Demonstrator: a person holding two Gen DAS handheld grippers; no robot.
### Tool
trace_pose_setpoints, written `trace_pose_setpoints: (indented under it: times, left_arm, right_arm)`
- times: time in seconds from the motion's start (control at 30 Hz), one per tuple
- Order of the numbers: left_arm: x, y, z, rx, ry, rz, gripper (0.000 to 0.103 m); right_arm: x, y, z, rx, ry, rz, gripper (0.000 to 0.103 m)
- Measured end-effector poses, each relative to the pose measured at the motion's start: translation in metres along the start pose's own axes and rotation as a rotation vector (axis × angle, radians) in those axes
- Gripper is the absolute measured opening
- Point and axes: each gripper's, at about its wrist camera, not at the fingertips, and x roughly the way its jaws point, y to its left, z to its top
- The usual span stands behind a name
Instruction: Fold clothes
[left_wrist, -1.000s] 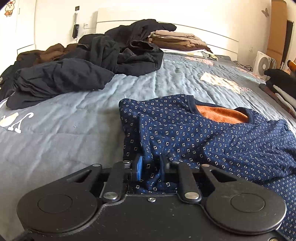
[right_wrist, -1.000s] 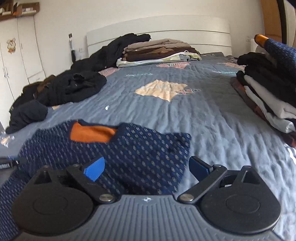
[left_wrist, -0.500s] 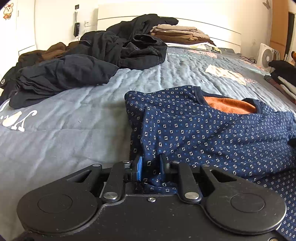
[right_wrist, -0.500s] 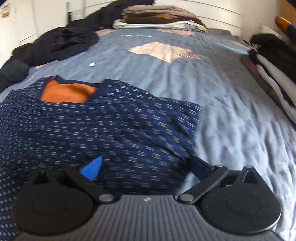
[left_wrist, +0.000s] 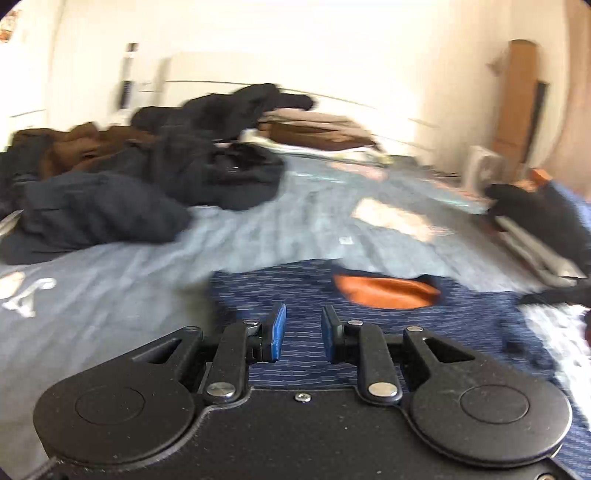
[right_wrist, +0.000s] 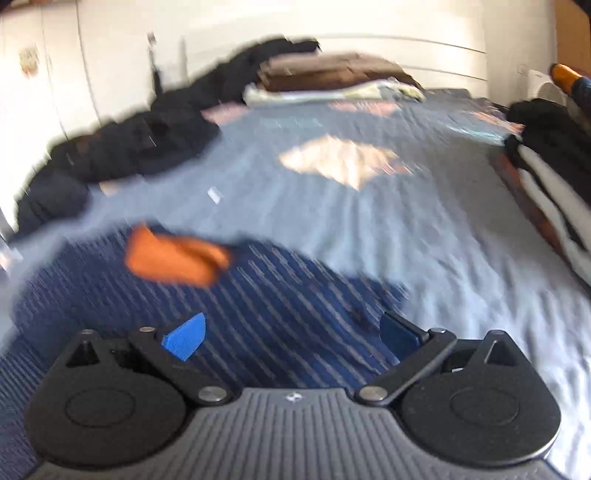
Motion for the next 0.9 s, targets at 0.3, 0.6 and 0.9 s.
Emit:
trace_pose_setpoints:
  times: [0.3, 0.6, 0.9]
  left_arm:
    - [0.051, 0.026, -0.039, -0.078, 0.196, 0.062, 0.024]
    - [0.034, 0.027, -0.031, -0.077, 0.13, 0.079, 0.021]
    - [0.05, 0.017, -0.012, -0.035, 0.054, 0.016, 0.041]
  right_arm:
    - [0.08, -0.018, -0.004, 0.067, 0.118, -0.013, 0.099]
    - [0.058, -0.033, -0.007, 0.048, 0.112, -0.13, 0.099]
    - [0.0, 0.016, -0.055, 0.034, 0.088, 0.11, 0.1]
